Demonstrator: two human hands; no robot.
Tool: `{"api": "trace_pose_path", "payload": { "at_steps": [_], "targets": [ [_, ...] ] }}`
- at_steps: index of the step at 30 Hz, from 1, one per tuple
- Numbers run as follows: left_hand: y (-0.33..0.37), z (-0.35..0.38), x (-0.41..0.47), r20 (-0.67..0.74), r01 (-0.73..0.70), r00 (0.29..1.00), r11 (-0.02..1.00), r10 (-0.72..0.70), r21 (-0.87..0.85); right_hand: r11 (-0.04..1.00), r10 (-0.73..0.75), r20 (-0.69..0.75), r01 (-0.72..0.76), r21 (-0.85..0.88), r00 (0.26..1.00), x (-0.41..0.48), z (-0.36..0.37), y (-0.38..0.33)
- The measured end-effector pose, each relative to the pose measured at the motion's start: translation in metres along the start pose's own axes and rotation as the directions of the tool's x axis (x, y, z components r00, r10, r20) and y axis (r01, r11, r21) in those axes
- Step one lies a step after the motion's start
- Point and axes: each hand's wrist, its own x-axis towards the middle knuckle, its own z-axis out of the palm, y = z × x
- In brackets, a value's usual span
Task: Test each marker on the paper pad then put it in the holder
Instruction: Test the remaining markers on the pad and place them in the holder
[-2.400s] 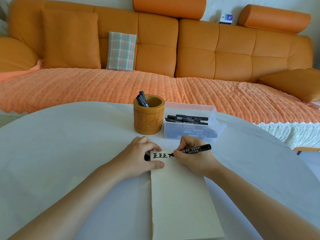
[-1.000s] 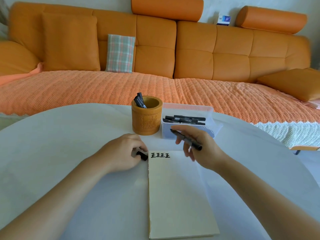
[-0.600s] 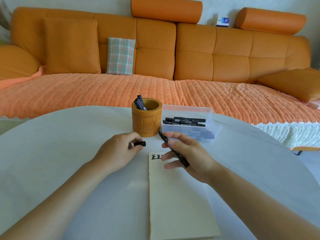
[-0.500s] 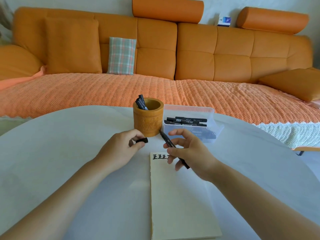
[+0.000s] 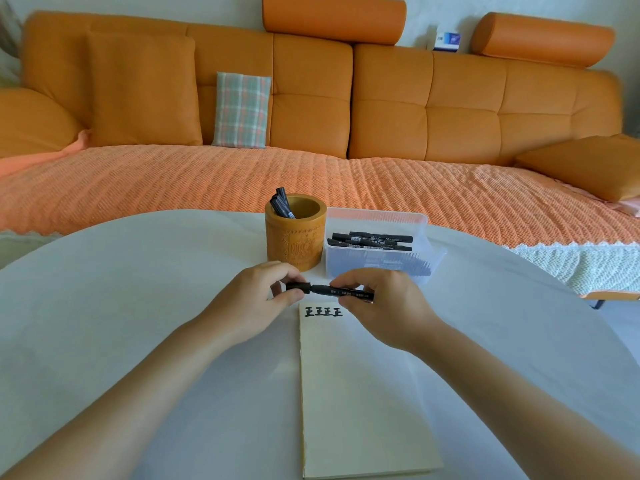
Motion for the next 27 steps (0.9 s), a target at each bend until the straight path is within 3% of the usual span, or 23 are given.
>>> {"api": "trace_pose_path", "payload": {
  "at_steps": [4,8,11,16,20,25,27],
  "targets": [
    [0.004,0.003,0.0,0.043,-0.022,0.999,0.999,0.021,0.024,0.997,-0.075,0.005,0.075,0.008,0.997,0.001,0.003,0.002],
    [0.006,-0.004,0.001,0.109,-0.022,0.994,0.993,0.009,0.114,0.951,-0.298,-0.023,0.295,-0.09,0.954,0.002,0.002,0.006],
    [0.013,-0.006,0.002,0.166,0.018,0.986,0.999,-0.023,0.033,0.888,-0.416,-0.031,0.399,-0.226,0.909,0.001,0.001,0.008],
    [0.02,-0.006,-0.002,0.115,0.006,0.993,0.998,0.003,-0.07,0.855,-0.492,-0.058,0.47,-0.219,0.868,0.0,-0.003,0.004],
    [0.023,-0.002,-0.007,0.048,-0.076,0.996,0.995,0.079,-0.062,0.89,-0.436,-0.028,0.427,-0.162,0.899,-0.003,-0.005,0.001],
    [0.029,-0.01,-0.003,0.016,-0.167,0.986,0.986,0.167,-0.017,0.963,-0.184,0.105,0.158,0.217,0.977,-0.001,-0.009,-0.005],
    [0.032,-0.01,0.0,-0.031,-0.172,0.985,0.985,0.171,-0.025,0.973,-0.164,0.121,0.14,0.186,0.979,0.0,-0.012,-0.008]
  ]
}}
